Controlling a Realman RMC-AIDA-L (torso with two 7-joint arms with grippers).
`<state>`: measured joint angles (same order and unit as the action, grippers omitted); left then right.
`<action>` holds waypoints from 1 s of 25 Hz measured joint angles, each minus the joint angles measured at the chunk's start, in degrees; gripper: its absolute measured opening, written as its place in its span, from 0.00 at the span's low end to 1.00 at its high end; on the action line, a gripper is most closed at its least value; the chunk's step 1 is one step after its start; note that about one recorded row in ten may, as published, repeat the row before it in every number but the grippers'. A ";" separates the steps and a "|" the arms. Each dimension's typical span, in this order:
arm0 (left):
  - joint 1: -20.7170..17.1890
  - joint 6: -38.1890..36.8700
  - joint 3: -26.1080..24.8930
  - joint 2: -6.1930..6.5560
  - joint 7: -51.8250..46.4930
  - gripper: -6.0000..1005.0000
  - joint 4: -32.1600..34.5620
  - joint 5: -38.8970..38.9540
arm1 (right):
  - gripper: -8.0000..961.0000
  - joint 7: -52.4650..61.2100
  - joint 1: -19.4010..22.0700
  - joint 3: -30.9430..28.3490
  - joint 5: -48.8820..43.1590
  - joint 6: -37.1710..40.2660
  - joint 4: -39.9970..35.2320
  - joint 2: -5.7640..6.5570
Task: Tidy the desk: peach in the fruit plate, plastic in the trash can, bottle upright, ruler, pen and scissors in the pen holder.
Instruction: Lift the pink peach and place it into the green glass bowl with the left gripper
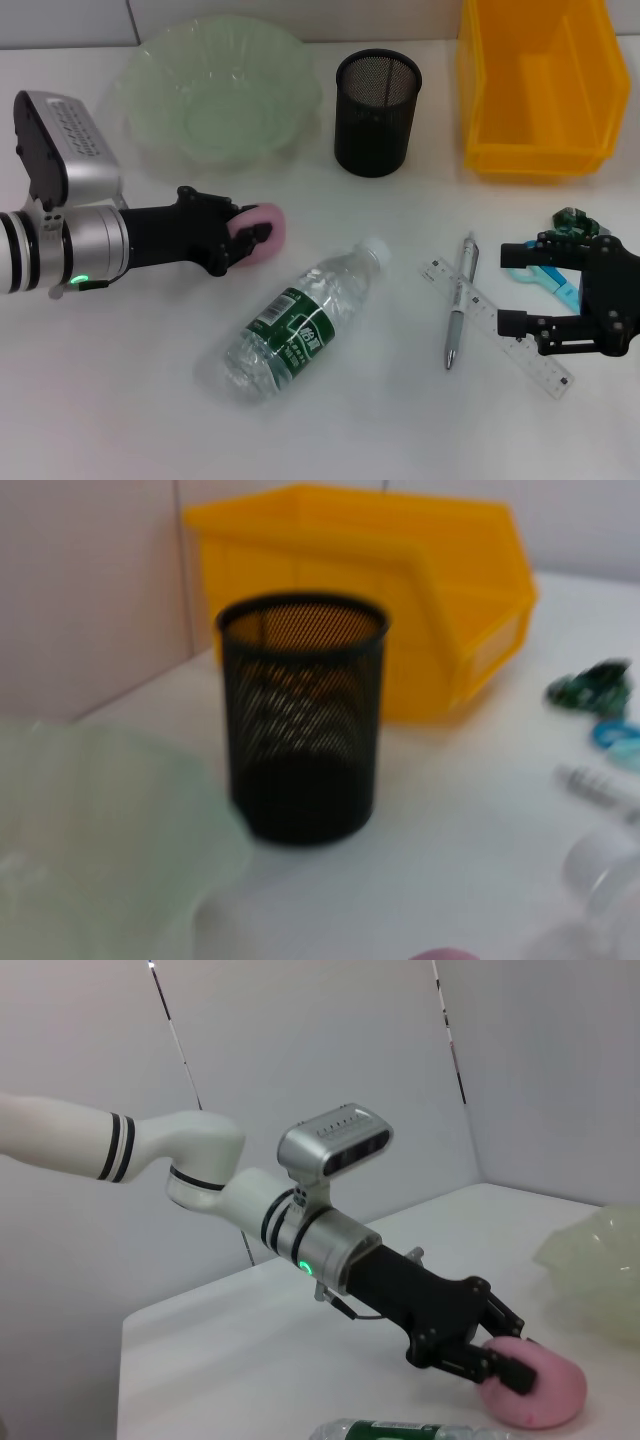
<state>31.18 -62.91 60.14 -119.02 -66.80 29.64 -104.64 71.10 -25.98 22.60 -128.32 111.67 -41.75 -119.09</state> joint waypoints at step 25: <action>10.30 25.25 -1.16 -0.15 -0.31 0.21 -4.03 24.27 | 0.85 0.87 -0.07 -0.10 0.14 -0.18 0.17 -0.01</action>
<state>41.48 -37.67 58.99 -119.17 -67.12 25.61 -80.37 71.97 -26.06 22.50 -128.18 111.48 -41.58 -119.09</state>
